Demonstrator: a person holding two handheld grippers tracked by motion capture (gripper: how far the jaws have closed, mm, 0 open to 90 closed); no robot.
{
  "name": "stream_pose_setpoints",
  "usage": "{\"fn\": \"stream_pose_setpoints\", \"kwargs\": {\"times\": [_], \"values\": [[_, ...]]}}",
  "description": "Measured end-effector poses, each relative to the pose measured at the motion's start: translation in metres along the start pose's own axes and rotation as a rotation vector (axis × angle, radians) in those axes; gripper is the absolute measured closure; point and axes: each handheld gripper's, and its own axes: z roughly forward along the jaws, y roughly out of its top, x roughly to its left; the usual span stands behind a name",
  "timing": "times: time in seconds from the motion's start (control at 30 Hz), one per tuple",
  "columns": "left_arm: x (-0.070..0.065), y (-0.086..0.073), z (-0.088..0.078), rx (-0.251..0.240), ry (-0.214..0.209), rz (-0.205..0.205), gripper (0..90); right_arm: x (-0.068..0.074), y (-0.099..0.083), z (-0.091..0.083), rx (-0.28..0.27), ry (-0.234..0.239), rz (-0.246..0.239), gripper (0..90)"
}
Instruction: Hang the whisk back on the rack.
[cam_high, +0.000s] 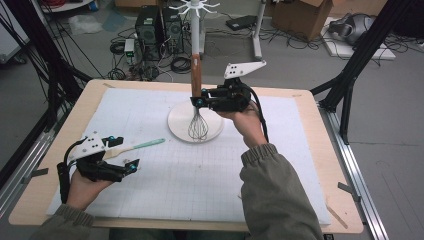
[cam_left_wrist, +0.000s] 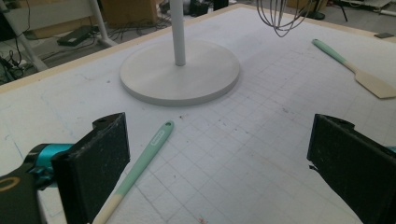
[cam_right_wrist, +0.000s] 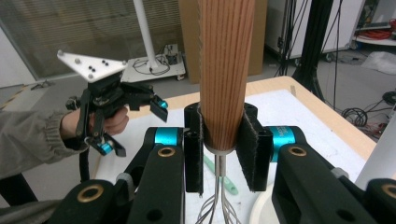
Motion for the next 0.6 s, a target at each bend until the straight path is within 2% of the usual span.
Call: {"fn": "stream_pose_setpoints", "kwargs": {"times": [0.1,0.43,0.6], "values": [[0.0,0.0,-0.001,-0.006,0.004,0.002,6.3,-0.003,0.005,0.001,-0.003,0.0,-0.002,73.7],[0.002,-0.001,-0.001,-0.001,0.001,0.0,6.3,-0.022,0.037,-0.002,-0.009,-0.016,-0.02,73.7],[0.001,-0.002,0.0,-0.003,0.001,0.0,6.2,-0.03,0.049,-0.002,-0.01,-0.028,-0.01,73.7]]}}
